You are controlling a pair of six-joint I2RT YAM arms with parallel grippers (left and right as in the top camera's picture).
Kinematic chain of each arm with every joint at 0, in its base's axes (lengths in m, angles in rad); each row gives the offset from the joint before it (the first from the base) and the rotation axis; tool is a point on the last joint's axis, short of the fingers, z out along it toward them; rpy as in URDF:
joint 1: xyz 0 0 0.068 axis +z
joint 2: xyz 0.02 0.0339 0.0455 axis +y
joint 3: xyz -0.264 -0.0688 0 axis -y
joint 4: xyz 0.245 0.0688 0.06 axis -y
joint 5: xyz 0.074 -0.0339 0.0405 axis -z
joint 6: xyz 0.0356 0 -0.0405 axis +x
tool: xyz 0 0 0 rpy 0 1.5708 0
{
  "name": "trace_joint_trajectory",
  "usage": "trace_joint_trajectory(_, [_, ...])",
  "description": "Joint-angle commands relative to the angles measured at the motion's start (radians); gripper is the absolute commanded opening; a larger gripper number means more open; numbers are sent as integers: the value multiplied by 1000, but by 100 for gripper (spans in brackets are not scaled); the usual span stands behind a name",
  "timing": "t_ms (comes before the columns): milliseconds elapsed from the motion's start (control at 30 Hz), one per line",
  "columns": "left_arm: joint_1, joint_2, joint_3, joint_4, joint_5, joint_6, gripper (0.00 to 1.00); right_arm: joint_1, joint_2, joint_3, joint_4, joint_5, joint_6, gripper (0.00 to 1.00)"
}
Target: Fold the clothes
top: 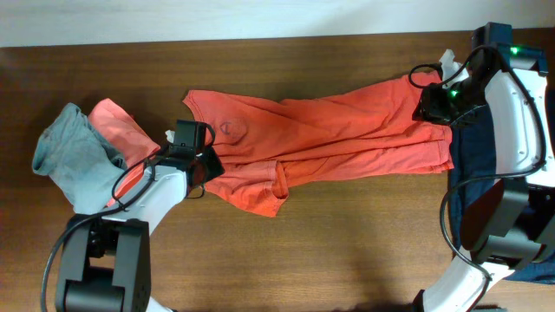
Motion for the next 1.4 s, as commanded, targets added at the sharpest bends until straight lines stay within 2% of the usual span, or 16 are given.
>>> trace_joint_trajectory(0, [2, 43, -3, 2, -17, -5, 43, 7, 2, 2, -1, 6, -11, 48])
trace_joint_trajectory(100, [2, 70, -3, 9, -17, -5, 43, 7, 2, 2, 0, 6, -11, 48])
trace_joint_trajectory(167, [2, 75, -3, 9, -18, -5, 37, 7, 2, 2, 0, 6, -11, 48])
trace_joint_trajectory(300, [2, 74, -3, 6, -16, -5, 0, 7, 2, 2, 0, 15, -11, 48])
trace_joint_trajectory(433, [3, 22, 0, -54, 19, -3, 1, 7, 2, 2, 2, 25, -11, 48])
trace_joint_trajectory(500, [3, -66, 2, -154, 21, 17, 0, 7, 2, 2, 4, 25, -11, 49])
trace_joint_trajectory(567, [3, -178, 2, -269, 16, 89, 1, 6, 2, 2, 2, 51, -11, 49])
trace_joint_trajectory(600, [10, -254, 2, -350, -21, 117, 0, 6, 2, 2, -4, 73, -10, 49])
trace_joint_trajectory(700, [47, -393, 1, -454, -129, 120, 0, 6, 2, -1, -31, 80, -11, 58])
trace_joint_trajectory(900, [71, -423, 1, -455, -122, 132, 1, 6, 2, -42, -77, 88, -10, 58])
trace_joint_trajectory(1033, [71, -421, 1, -440, -122, 132, 1, 6, 3, -145, -85, 88, -10, 58])
trace_joint_trajectory(1367, [71, -421, 1, -436, -122, 132, 1, 6, 3, -398, 116, 93, -4, 53])
